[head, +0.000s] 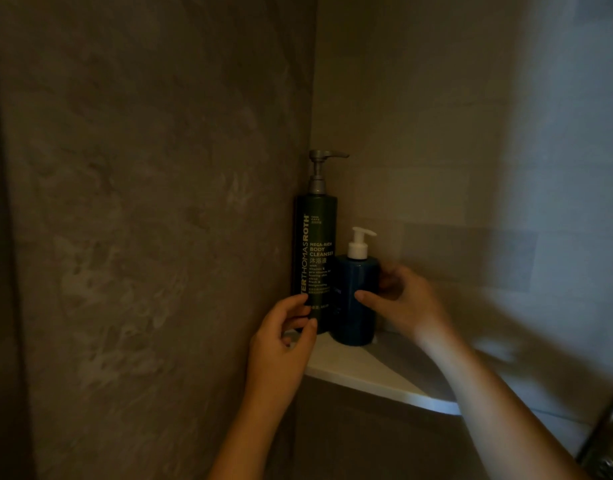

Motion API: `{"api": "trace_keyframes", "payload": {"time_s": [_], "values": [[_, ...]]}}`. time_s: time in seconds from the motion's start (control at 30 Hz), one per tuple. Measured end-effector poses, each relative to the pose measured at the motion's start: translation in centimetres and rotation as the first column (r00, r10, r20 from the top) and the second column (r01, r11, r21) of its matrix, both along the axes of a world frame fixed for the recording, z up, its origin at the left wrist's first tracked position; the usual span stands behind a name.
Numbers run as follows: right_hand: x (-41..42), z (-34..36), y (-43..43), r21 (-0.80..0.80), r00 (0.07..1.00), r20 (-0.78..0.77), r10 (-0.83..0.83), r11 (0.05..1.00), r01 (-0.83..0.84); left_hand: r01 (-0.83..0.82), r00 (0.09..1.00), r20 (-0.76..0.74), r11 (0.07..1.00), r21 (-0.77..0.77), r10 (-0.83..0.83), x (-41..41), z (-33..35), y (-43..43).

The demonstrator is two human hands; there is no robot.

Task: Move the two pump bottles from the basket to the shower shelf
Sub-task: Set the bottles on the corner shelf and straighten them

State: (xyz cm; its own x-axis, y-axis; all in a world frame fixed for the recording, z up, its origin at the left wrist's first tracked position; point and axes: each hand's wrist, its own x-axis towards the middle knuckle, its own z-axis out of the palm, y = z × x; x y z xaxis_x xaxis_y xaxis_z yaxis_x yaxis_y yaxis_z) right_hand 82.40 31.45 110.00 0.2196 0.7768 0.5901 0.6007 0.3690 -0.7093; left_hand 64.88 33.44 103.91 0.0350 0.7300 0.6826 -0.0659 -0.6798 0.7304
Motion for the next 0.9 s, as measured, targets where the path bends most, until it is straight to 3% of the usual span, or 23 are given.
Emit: {"api": "trace_keyframes", "payload": {"time_s": [0.17,0.4,0.53,0.7,0.9], "values": [[-1.0,-0.3,0.5,0.032,0.992,0.046,-0.121,0.992,0.120,0.005,1.000,0.012,1.000,0.001,-0.005,0.0,0.0,0.1],[0.2,0.1,0.4,-0.047,0.999,-0.020,0.037,0.998,-0.037,0.007,1.000,-0.007,1.000,0.011,-0.007,-0.1,-0.1,-0.1],[-0.2,-0.4,0.5,-0.007,0.998,-0.035,0.047,0.999,-0.047,0.007,1.000,-0.007,1.000,0.006,-0.007,0.0,0.0,-0.1],[-0.8,-0.8,0.9,0.043,0.992,0.043,-0.116,0.993,0.114,0.002,1.000,-0.007,1.000,0.009,-0.002,0.2,0.0,0.0],[0.2,-0.4,0.5,-0.041,0.999,-0.002,0.039,0.998,-0.039,0.000,1.000,-0.019,1.000,-0.003,0.000,0.3,-0.1,-0.1]]}}
